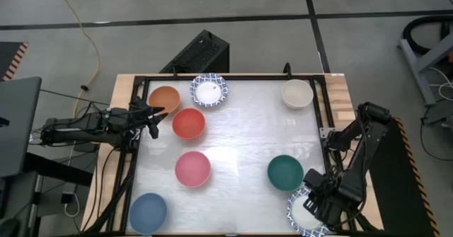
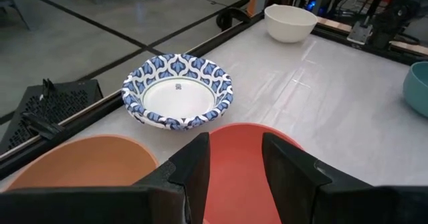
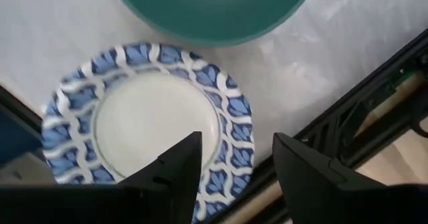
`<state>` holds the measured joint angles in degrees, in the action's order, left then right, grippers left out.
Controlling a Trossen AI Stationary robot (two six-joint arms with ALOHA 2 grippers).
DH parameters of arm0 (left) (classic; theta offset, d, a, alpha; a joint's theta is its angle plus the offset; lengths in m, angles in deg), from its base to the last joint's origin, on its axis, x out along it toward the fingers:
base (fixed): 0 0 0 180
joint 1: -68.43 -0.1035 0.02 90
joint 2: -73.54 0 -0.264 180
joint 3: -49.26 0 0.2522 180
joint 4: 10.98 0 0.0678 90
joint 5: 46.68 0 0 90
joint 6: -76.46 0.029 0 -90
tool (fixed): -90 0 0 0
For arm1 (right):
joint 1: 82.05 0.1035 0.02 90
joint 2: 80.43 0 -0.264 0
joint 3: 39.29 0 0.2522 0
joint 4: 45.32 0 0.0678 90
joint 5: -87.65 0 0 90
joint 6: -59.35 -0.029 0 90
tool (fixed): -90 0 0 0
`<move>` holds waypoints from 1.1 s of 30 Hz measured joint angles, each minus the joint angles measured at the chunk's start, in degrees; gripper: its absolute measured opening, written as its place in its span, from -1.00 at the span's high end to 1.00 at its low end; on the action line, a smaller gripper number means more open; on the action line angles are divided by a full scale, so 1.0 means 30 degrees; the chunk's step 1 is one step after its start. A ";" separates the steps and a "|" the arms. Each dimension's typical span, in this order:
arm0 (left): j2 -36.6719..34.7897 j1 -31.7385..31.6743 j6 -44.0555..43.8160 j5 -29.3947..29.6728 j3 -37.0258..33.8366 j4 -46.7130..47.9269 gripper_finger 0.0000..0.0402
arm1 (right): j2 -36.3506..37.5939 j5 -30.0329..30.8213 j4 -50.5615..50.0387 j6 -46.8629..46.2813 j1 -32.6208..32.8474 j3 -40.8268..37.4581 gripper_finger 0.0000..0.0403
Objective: Nest bowls inside each other
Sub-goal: Stack the white pattern bowl onto the stack of bowls
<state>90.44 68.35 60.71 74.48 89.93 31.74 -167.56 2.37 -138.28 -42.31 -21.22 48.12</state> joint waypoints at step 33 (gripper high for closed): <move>-0.0004 -0.0002 -0.0051 0.0131 0.0000 0.0011 0.37 | 0.6089 -0.1690 0.6652 0.2104 -0.1518 -0.8383 0.23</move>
<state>90.43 68.35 60.56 74.87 89.93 31.77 -149.29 -2.70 -118.33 -36.00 -25.78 22.97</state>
